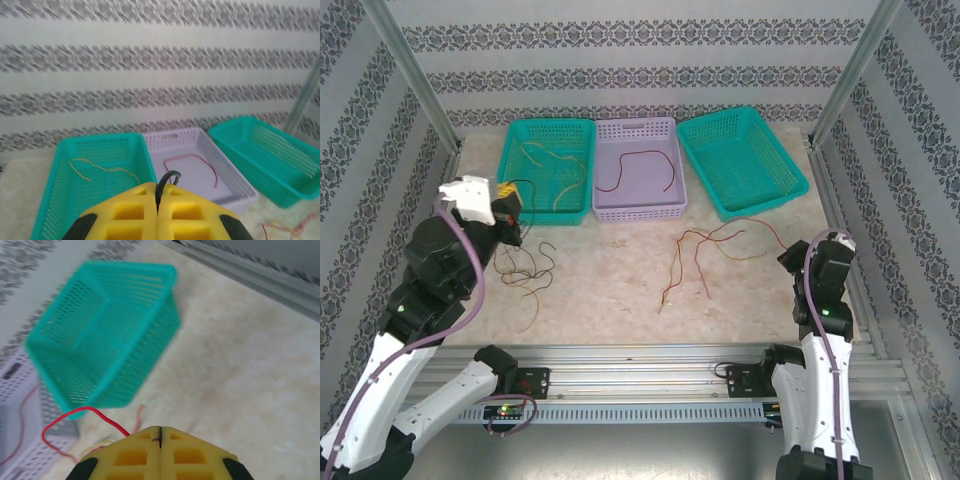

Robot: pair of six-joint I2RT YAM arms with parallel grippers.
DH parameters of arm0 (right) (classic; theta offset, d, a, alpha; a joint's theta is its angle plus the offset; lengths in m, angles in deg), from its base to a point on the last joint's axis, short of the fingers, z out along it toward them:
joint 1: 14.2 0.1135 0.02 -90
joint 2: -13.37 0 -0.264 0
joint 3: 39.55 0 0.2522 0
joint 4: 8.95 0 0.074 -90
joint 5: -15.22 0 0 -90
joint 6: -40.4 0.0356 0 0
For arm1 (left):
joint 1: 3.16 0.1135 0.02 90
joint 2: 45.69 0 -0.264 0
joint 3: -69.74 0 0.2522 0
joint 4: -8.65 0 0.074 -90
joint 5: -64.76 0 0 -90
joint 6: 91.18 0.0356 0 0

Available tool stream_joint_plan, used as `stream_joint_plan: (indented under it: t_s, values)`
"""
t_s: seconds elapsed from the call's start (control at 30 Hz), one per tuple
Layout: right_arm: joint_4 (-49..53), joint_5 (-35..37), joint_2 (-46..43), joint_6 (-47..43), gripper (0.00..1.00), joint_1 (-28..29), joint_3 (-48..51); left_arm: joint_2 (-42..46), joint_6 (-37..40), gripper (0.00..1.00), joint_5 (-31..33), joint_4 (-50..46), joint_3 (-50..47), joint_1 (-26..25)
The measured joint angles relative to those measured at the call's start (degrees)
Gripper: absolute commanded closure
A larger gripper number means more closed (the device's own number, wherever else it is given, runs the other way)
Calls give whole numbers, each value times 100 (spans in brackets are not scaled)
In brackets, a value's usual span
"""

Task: Untangle the cables

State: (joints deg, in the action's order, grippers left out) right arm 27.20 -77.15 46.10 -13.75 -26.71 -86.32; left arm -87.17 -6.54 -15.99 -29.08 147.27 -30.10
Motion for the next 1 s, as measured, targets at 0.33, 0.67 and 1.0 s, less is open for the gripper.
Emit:
stream_joint_plan:
  t_s: [0.33, 0.67, 1.0]
  values:
    - [-160, 807, 1036, -286, 100, 1574, -1432, -404, -339, 100, -1250, 323, -520, 0]
    - [-516, 2118, 3272, -1093, 100, 3141, -3593, -352, -573, 100, -2118, 758, -1021, 0]
    - [-579, 2813, 5630, -1849, 100, 3641, -5646, -341, -671, 100, -2426, 981, -1150, 0]
